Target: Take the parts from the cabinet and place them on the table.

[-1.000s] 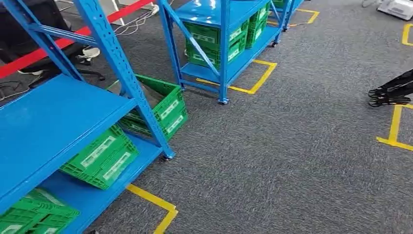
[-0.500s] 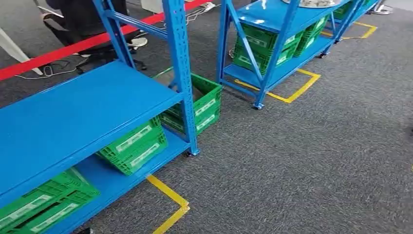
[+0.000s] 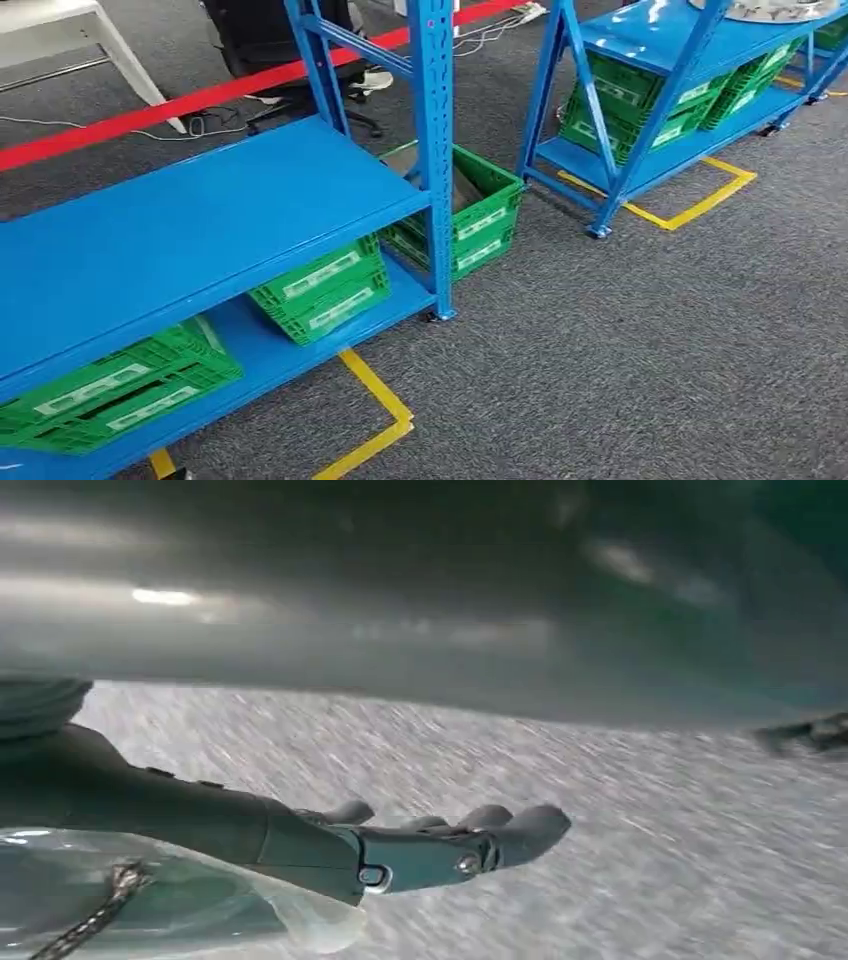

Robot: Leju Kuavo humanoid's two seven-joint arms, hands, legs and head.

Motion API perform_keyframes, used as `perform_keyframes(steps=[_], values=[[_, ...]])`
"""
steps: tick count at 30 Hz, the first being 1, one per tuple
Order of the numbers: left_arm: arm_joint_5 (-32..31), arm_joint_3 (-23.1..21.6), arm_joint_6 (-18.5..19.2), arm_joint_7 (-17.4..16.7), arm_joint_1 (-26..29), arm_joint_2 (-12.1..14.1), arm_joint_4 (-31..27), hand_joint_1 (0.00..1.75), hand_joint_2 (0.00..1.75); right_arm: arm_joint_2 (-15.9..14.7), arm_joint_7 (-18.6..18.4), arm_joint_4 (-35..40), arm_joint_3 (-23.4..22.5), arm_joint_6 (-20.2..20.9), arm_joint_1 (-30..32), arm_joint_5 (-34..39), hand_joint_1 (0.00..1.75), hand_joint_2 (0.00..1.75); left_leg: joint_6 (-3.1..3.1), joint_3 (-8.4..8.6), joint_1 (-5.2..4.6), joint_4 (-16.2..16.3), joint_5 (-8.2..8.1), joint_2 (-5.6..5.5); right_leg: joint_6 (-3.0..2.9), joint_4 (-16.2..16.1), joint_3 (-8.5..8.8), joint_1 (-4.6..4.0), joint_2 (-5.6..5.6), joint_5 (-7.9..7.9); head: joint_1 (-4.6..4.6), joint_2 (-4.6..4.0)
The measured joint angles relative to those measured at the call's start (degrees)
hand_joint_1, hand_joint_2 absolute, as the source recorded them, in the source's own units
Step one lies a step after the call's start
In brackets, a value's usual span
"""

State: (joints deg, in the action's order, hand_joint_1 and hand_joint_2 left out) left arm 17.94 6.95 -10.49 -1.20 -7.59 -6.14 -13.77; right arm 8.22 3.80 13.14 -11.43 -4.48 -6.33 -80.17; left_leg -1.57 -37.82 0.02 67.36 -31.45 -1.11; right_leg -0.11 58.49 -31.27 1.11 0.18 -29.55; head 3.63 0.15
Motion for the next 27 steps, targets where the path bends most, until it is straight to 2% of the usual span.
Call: perform_keyframes(steps=[1, 2, 3, 4, 5, 6, 7, 8, 10, 12, 13, 14, 15, 16, 17, 22, 23, 24, 25, 26, 27], values=[[0.04, -0.04, -0.18, 0.02, -0.04, -0.02, 0.00, 0.00, 0.00, -0.02, -0.04, 0.02, 0.42, 0.11, 0.09, 0.41, 0.00, 0.00, -0.08, -2.52, 0.06, 5.17, -2.07, 0.40, -0.20, 0.00, 0.03, -0.12, -1.18, -0.14, 0.00, 0.00], [0.09, -0.07, -0.22, 0.07, -0.01, -0.04, -0.02, 0.00, 0.00, -0.09, -0.11, 0.02, 0.73, 0.11, 0.15, 0.75, 0.00, 0.00, -0.11, -3.85, 0.14, 7.91, -2.80, 0.50, -0.27, 0.01, 0.05, -0.19, -1.92, -0.21, 0.00, 0.00], [0.31, -0.07, -0.51, 0.22, 0.21, -0.02, -0.02, 0.00, 0.00, -0.09, -0.24, 0.11, 1.32, 0.13, 0.19, 1.58, 0.00, 0.00, -0.08, -4.20, 0.23, 8.61, -2.15, 0.60, -0.34, 0.01, 0.18, -0.31, -2.89, -0.33, 0.02, 0.00], [0.76, -0.07, -0.89, 0.31, 0.34, 0.00, -0.02, 0.00, 0.00, -0.09, -0.31, 0.22, 1.94, 0.11, 0.20, 2.36, 0.00, 0.00, 0.09, -3.14, 0.23, 6.67, -0.32, 0.70, -0.35, 0.01, 0.33, -0.41, -3.59, -0.48, -0.02, 0.00], [0.90, -0.07, -1.16, 0.37, 0.35, 0.09, -0.02, 0.00, 0.00, -0.09, -0.39, 0.39, 2.47, 0.11, 0.20, 2.71, 0.00, 0.00, 0.44, -1.01, 0.17, 2.36, 2.29, 0.99, -0.33, 0.01, 0.59, -0.50, -4.26, -0.62, -0.04, 0.00], [1.03, -0.07, -1.27, 0.44, 0.33, 0.13, -0.09, 0.00, 0.00, -0.09, -0.39, 0.48, 2.87, 0.11, 0.16, 2.91, 0.00, 0.00, 1.04, 1.72, -0.09, -3.06, 4.89, 2.13, -0.27, 0.00, 0.93, -0.63, -4.97, -0.82, 0.00, 0.00], [1.12, -0.07, -1.31, 0.46, 0.26, 0.17, -0.15, 0.00, 0.00, -0.07, -0.39, 0.55, 3.15, 0.11, 0.19, 3.06, 0.00, 0.00, 1.89, 3.78, -0.72, -7.27, 6.01, 5.32, -0.21, -0.04, 1.16, -0.67, -5.56, -1.00, -0.02, 0.00], [1.20, -0.07, -1.31, 0.46, -0.04, 0.26, -0.15, 0.00, 0.00, -0.07, -0.39, 0.57, 3.45, 0.11, 0.23, 3.21, 0.00, 0.00, 2.23, 4.43, -1.46, -8.62, 4.99, 7.08, 0.17, 0.14, 1.18, -1.21, -6.30, -1.36, -0.06, 0.00], [1.27, -0.07, -1.36, 0.57, -0.25, 0.20, -0.17, 0.00, 0.00, -0.09, -0.55, 0.63, 3.72, 0.09, 0.20, 3.57, 0.00, 0.00, 2.28, 4.25, -1.33, -8.70, 4.98, 6.43, 0.31, 0.02, 1.17, -1.22, -6.91, -1.38, -0.04, 0.00], [1.44, -0.07, -1.49, 0.63, 0.03, 0.24, -0.20, 0.00, 0.00, -0.07, -0.66, 0.87, 4.29, 0.09, 0.12, 4.35, 0.00, 0.00, 2.45, 3.95, -1.47, -8.87, 4.96, 5.07, 0.61, -0.40, 1.63, -1.20, -8.49, -1.54, 0.02, 0.00], [1.57, -0.07, -1.69, 0.66, 0.13, 0.22, -0.20, 0.00, 0.00, -0.04, -0.68, 1.09, 4.63, 0.09, 0.03, 4.83, 0.00, 0.00, 2.75, 4.46, -1.17, -9.60, 5.22, 4.12, 1.08, -0.45, 2.08, -1.38, -9.19, -1.85, -0.04, 0.00], [1.81, -0.07, -1.84, 0.76, 0.26, 0.06, -0.22, 0.00, 0.00, -0.07, -0.72, 1.27, 5.09, 0.02, 0.05, 5.56, 0.00, 0.00, 2.96, 4.79, -0.71, -10.07, 5.62, 3.41, 1.60, 0.51, 1.54, -1.07, -5.29, -2.67, 0.19, 0.00], [1.97, -0.07, -2.04, 0.83, 0.01, 0.13, -0.26, 0.00, 0.00, -0.07, -0.72, 1.29, 5.47, -0.06, 0.07, 6.23, 0.00, 0.00, 3.24, 4.72, -0.44, -10.07, 5.71, 2.71, 1.68, 3.53, 0.18, -0.93, -2.45, -4.60, 0.46, 0.00], [2.03, -0.07, -2.15, 1.00, -0.15, 0.15, -0.26, 0.00, 0.00, -0.09, -0.72, 1.29, 5.84, -0.06, 0.25, 6.84, 0.00, 0.00, 3.44, 4.62, -0.33, -10.06, 5.81, 1.96, 1.82, 7.57, -1.75, -0.81, -1.22, -6.52, 0.59, 0.00], [2.03, -0.07, -2.08, 1.09, -0.21, 0.09, -0.26, 0.00, 0.00, -0.17, -0.72, 1.29, 6.25, -0.06, 0.41, 7.24, 0.00, 0.00, 3.50, 4.61, -0.29, -10.07, 5.80, 1.20, 1.95, 11.90, -3.95, -0.73, -0.64, -8.31, 0.57, 0.00], [2.03, -0.07, -2.06, 1.11, -0.21, 0.07, -0.26, 0.00, 0.00, -0.20, -0.72, 1.29, 6.32, -0.06, 0.41, 7.28, 0.00, 0.00, 3.50, 4.59, -0.29, -10.06, 5.80, 1.04, 1.97, 12.73, -4.36, -0.72, -0.57, -8.59, 0.57, 0.00], [2.03, -0.07, -2.01, 1.16, -0.17, 0.07, -0.26, 0.00, 0.00, -0.26, -0.74, 1.29, 6.69, -0.04, 0.51, 7.52, 0.00, 0.00, 3.50, 4.59, -0.28, -10.04, 5.80, 0.28, 2.06, 15.72, -6.05, -0.67, -0.36, -9.39, 0.55, 0.00], [2.01, -0.07, -1.99, 1.16, 0.02, 0.04, -0.26, 0.00, 0.00, -0.31, -0.74, 1.29, 7.09, -0.04, 0.75, 7.67, 0.00, 0.00, 3.48, 4.64, -0.23, -10.02, 5.80, -0.66, 2.16, 17.42, -7.42, -0.58, -0.30, -9.02, 0.61, 0.00], [2.01, -0.07, -1.97, 1.18, 0.23, 0.04, -0.26, 0.00, 0.00, -0.37, -0.74, 1.33, 7.96, -0.09, 0.75, 7.74, 0.00, 0.00, 3.07, 4.83, 0.09, -9.76, 5.65, -3.08, 2.40, 8.61, -4.46, -0.24, 0.15, -2.11, 0.53, 0.00], [1.99, -0.07, -1.95, 1.22, -0.01, 0.11, -0.28, 0.00, 0.00, -0.42, -0.74, 1.38, 8.44, -0.06, 0.86, 7.76, 0.00, 0.00, 1.83, 3.74, 0.09, -8.35, 5.18, -5.40, 2.28, 0.91, -0.81, 0.72, 5.94, -0.17, 0.46, 0.00], [1.88, -0.09, -1.55, 1.29, 0.33, 0.13, -0.28, 0.00, 0.00, -0.48, -0.85, 1.44, 8.70, 0.02, 0.87, 7.98, 0.00, 0.00, 0.89, 3.37, 0.60, -8.73, 5.75, -6.79, 1.48, 1.07, -0.93, 0.14, 4.47, -0.07, 0.55, 0.00]])
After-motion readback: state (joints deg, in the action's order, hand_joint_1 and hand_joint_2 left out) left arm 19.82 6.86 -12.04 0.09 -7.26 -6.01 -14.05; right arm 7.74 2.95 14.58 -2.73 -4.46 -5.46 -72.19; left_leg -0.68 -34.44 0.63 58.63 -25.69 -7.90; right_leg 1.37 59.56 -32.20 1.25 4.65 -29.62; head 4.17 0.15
